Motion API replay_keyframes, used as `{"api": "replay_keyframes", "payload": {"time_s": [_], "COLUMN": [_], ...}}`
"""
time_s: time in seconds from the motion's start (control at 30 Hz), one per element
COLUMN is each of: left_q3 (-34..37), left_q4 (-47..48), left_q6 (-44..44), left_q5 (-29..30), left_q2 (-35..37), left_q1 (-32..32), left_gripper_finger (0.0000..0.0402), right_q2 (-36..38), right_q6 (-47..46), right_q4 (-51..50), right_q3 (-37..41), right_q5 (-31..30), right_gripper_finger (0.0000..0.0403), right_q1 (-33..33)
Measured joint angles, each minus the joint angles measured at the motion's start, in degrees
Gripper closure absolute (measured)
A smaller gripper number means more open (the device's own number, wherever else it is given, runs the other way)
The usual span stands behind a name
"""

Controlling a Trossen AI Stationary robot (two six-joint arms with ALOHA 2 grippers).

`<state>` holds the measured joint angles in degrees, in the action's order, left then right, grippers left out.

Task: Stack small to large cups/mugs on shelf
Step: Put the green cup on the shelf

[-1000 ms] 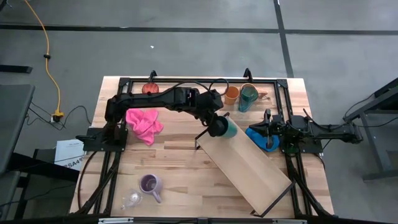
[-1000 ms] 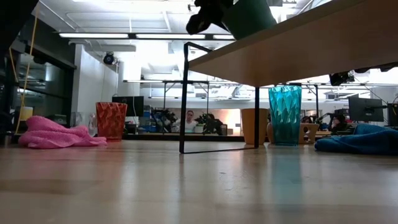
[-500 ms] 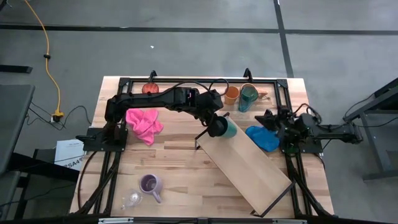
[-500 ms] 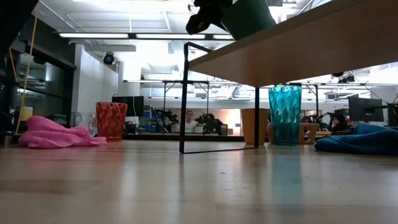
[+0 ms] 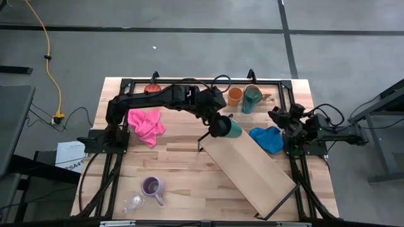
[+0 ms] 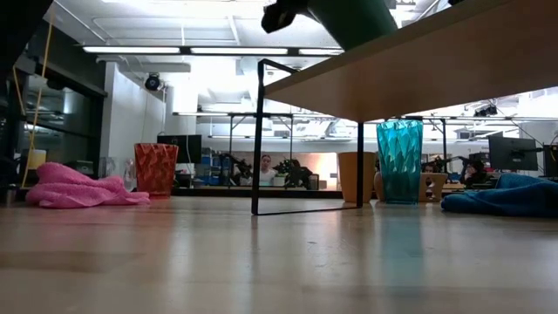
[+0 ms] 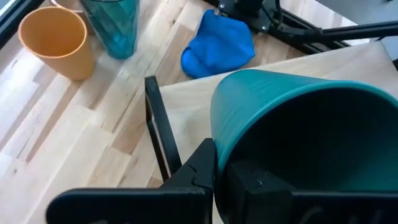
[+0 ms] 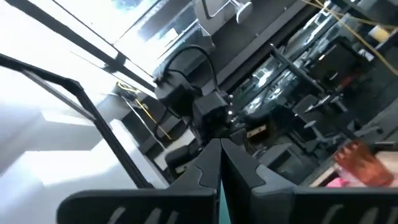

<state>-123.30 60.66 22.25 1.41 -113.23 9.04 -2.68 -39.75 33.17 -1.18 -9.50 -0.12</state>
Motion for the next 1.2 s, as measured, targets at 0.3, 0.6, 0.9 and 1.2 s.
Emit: {"api": "replay_keyframes", "payload": {"time_s": [0.3,0.6,0.9,1.2], "left_q3": [-1.6,-1.6,-8.8,-9.8], "left_q4": [11.5,16.4,22.5,26.8], "left_q6": [-1.0,-1.2,-1.6,-1.5], "left_q5": [-5.8,-6.6,-3.2,-3.3], "left_q2": [0.0,0.0,0.0,-3.2], "left_q1": [-0.9,-3.4,-3.4,-3.5], "left_gripper_finger": [0.0402,0.0402,0.0402,0.0402], "right_q2": [-3.7,-8.7,-11.5,-12.0], "right_q6": [8.3,9.2,8.5,8.5], "right_q4": [0.4,0.3,0.5,0.5], "right_q3": [-3.1,-5.1,-5.1,-5.2], "right_q5": [0.0,0.0,0.0,0.0], "right_gripper_finger": [0.0402,0.0402,0.0402,0.0402], "right_q1": [0.1,0.1,0.0,0.1]}}
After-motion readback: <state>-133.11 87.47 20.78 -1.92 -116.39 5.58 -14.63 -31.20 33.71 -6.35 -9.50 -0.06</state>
